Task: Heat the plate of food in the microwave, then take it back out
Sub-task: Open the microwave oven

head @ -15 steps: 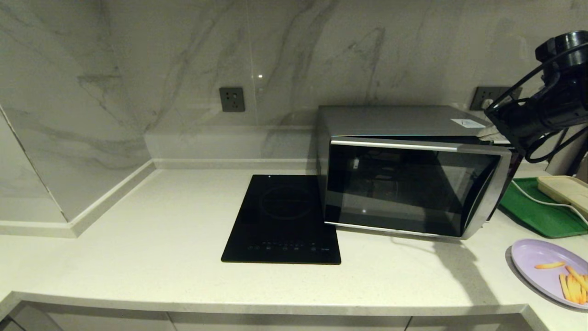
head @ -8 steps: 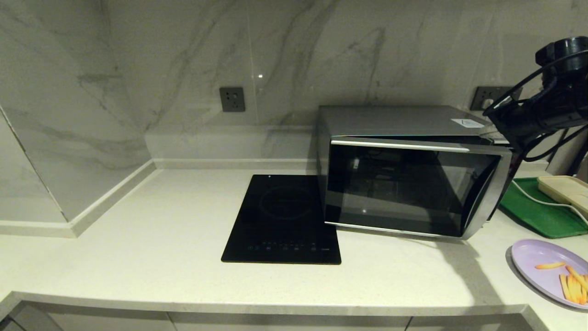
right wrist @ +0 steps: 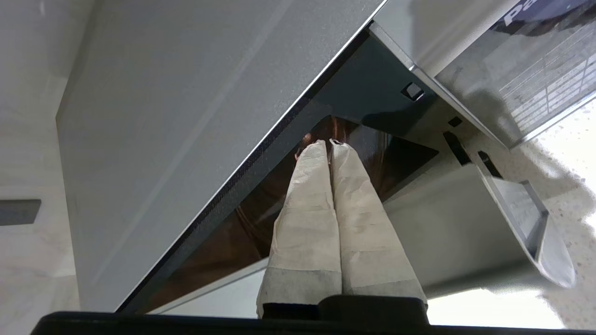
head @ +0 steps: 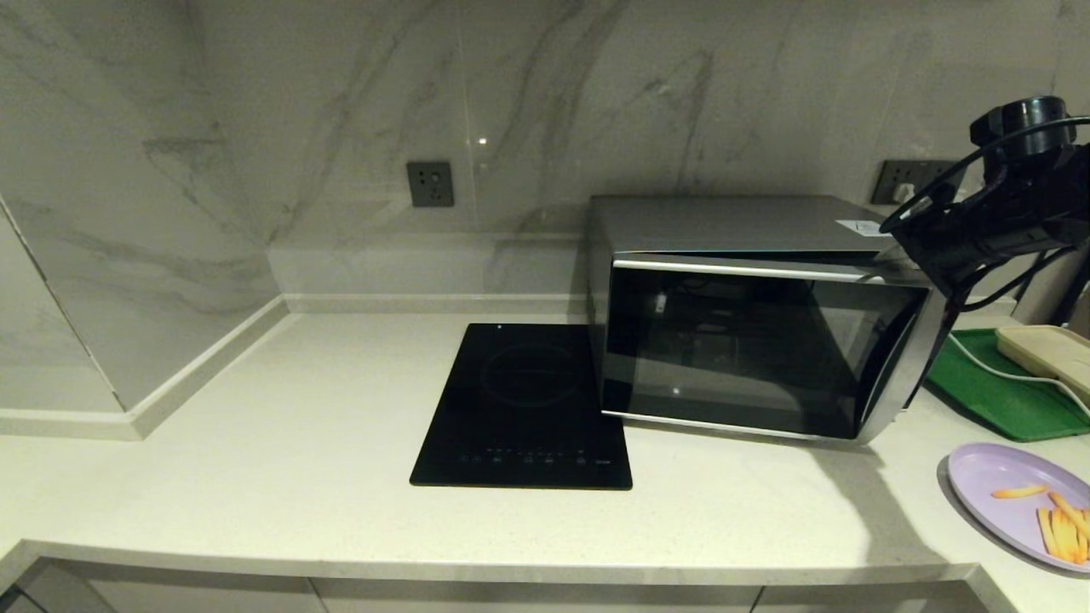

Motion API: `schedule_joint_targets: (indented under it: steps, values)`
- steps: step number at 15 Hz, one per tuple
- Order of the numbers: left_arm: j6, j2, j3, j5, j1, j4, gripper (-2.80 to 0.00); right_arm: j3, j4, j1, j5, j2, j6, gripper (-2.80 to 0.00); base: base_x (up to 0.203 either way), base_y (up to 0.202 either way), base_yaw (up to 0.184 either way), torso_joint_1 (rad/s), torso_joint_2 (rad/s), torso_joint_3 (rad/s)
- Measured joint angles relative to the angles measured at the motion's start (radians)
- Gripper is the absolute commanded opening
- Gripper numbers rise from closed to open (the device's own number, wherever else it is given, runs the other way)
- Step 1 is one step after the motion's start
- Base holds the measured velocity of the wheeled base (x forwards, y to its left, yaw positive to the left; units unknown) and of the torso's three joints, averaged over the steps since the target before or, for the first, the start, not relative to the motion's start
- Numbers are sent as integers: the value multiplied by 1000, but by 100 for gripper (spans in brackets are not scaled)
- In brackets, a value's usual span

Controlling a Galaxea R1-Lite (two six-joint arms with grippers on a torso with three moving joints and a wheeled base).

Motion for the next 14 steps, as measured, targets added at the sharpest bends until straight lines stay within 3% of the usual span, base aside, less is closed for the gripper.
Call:
schedule_joint_targets:
  steps: [5,10,14]
  values:
    - [0,0,0,0,0,0,-280,79,15,-1,26,-57,-18,-280,0,0,0,0,0,0]
    - [0,0,0,0,0,0,-280,211,142,-1,58,-186,-65,-280,0,0,0,0,0,0]
    - [0,0,0,0,0,1,-280,355,147,1,152,-336,-141,-280,0,0,0,0,0,0]
